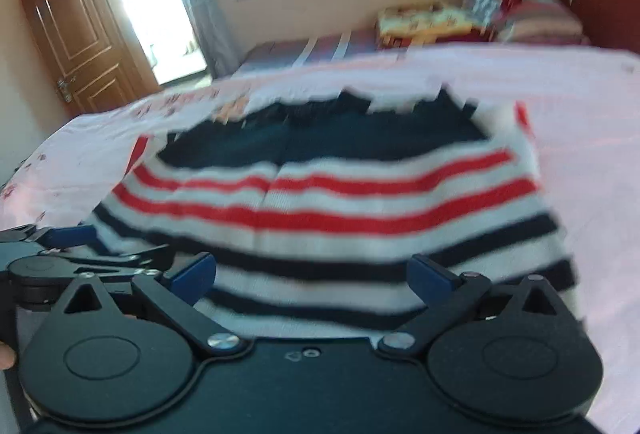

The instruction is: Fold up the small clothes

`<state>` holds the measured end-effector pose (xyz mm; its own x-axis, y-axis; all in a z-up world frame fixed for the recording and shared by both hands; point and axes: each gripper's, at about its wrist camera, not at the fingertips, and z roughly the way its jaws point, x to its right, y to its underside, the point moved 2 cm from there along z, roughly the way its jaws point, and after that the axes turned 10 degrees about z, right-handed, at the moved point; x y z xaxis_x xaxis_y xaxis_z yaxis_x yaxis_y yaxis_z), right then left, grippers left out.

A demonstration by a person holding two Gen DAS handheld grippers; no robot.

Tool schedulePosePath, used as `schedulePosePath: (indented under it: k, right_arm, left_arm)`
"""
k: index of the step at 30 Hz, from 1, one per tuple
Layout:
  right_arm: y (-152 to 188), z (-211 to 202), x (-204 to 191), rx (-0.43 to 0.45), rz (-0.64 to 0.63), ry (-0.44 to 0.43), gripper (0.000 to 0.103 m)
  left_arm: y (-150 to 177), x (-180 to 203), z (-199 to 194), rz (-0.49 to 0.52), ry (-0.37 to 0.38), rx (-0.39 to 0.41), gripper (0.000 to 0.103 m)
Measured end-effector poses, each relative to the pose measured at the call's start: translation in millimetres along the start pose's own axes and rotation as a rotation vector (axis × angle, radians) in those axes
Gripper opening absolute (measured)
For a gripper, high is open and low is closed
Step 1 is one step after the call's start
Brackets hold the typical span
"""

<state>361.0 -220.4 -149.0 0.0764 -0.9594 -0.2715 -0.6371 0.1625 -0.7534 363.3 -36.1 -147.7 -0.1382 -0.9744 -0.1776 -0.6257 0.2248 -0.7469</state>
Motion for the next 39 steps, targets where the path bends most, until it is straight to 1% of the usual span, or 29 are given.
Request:
schedulePosePath:
  k: [1,3,4,5,6,7,8,9,10,11,12,14,15,19,23,26,28,29,32,34,36,39]
  right_arm:
    - [-10,4,-4,-0.009,-0.031,0.016,0.102]
    - [-23,28,-11,-0.085,-0.074,0.034,0.101]
    - [-27,38,-13,-0.085,-0.080,0.049,0.097]
    - [-30,46,-15,-0.082,-0.085,0.070,0.088]
    - [-32,52,-16,-0.080,-0.086,0.084,0.081]
    - [-33,58,-17,-0.077,-0.087,0.097,0.081]
    - [-32,64,-17,-0.073,-0.094,0.115,0.080]
    - [-29,71,-16,-0.079,-0.109,0.144,0.078]
    - [-24,76,-10,-0.104,-0.124,0.170,0.078]
    - [-18,80,-6,-0.126,-0.127,0.176,0.076]
    - [-14,83,-1,-0.125,-0.118,0.166,0.077]
    - [-8,78,7,-0.092,-0.110,0.140,0.080]
    - [-6,76,8,-0.083,-0.108,0.139,0.081]
    - [-2,74,1,-0.066,-0.124,0.171,0.083]
    - [-1,73,2,-0.050,-0.119,0.173,0.084]
    - [-1,71,2,-0.049,-0.097,0.183,0.086]
    - [-2,67,2,-0.065,-0.080,0.198,0.088]
    - [-1,64,1,-0.071,-0.078,0.206,0.091]
    - [5,49,0,-0.071,-0.056,0.204,0.092]
    - [8,44,-3,-0.075,-0.056,0.204,0.091]
    - [10,40,-10,-0.067,-0.064,0.201,0.081]
    - [11,32,-23,-0.032,-0.055,0.173,0.075]
  left_arm:
    - [-10,-2,5,-0.017,0.022,0.002,0.103]
    - [-27,-2,21,-0.033,0.036,-0.023,0.103]
    - [-34,-1,30,-0.032,0.036,-0.040,0.103]
    - [-38,0,40,-0.023,0.029,-0.053,0.103]
    - [-39,0,49,-0.017,0.012,-0.069,0.103]
    - [-38,-2,59,-0.018,-0.001,-0.094,0.103]
    - [-33,-4,72,-0.026,0.002,-0.134,0.103]
    - [-26,-8,81,-0.052,0.013,-0.157,0.103]
    - [-20,-16,84,-0.095,0.049,-0.139,0.103]
    - [-14,-21,86,-0.136,0.075,-0.124,0.103]
    - [-11,-23,86,-0.135,0.080,-0.120,0.103]
    - [-12,-18,85,-0.104,0.065,-0.127,0.103]
    - [-12,-17,85,-0.113,0.062,-0.131,0.103]
    - [-12,-15,86,-0.106,0.048,-0.124,0.103]
    - [-13,-16,86,-0.104,0.048,-0.122,0.103]
    - [-12,-17,86,-0.101,0.061,-0.115,0.103]
    - [-12,-19,83,-0.091,0.078,-0.115,0.103]
    - [-10,-20,81,-0.080,0.091,-0.111,0.103]
    - [2,-21,68,-0.042,0.111,-0.095,0.103]
    - [11,-20,58,-0.012,0.114,-0.081,0.103]
    - [18,-18,48,0.033,0.110,-0.067,0.103]
    - [23,-18,40,0.054,0.103,-0.059,0.103]
